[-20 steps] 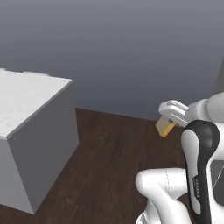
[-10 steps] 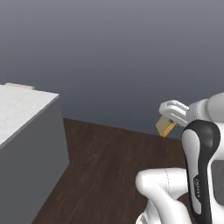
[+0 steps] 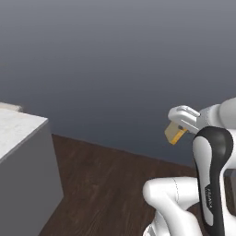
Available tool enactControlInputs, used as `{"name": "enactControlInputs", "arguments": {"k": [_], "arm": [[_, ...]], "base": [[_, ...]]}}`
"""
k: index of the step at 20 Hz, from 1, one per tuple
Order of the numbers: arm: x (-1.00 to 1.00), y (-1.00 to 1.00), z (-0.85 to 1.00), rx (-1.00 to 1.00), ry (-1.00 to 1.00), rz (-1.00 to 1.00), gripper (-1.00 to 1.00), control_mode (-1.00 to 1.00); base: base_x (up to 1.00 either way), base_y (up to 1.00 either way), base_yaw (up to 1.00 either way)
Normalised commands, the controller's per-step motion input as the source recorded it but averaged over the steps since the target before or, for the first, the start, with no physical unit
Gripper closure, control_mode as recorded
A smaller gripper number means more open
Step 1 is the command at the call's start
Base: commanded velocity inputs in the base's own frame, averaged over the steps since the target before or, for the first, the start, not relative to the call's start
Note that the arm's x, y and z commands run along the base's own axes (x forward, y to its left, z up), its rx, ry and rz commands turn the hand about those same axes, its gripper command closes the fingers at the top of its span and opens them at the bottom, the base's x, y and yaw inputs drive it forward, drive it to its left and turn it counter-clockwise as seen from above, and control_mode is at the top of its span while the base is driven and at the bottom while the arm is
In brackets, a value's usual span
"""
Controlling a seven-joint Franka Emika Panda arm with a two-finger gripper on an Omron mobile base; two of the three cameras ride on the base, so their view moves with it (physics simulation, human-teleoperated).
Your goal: Start the toaster. Once the lever pops up, take the bread to the plate on the dining counter.
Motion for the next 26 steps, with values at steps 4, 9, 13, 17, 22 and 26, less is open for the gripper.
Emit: {"name": "enactControlInputs", "arguments": {"k": [4, 9, 13, 17, 22, 26], "arm": [[0.00, 0.00, 0.00, 0.00, 0.00, 0.00, 1.00, 1.00], [0.00, 0.00, 0.00, 0.00, 0.00, 0.00, 1.00, 1.00], [0.00, 0.00, 0.00, 0.00, 0.00, 0.00, 1.00, 1.00], [0.00, 0.00, 0.00, 0.00, 0.00, 0.00, 1.00, 1.00], [0.00, 0.00, 0.00, 0.00, 0.00, 0.00, 1.00, 1.00], [0.00, 0.00, 0.00, 0.00, 0.00, 0.00, 1.00, 1.00]], "base": [[1.00, -0.14, 0.23], [1.00, -0.15, 0.30], [1.00, -0.13, 0.37], [1.00, -0.04, 0.38], [1.00, 0.00, 0.37], [1.00, 0.00, 0.38]]}}
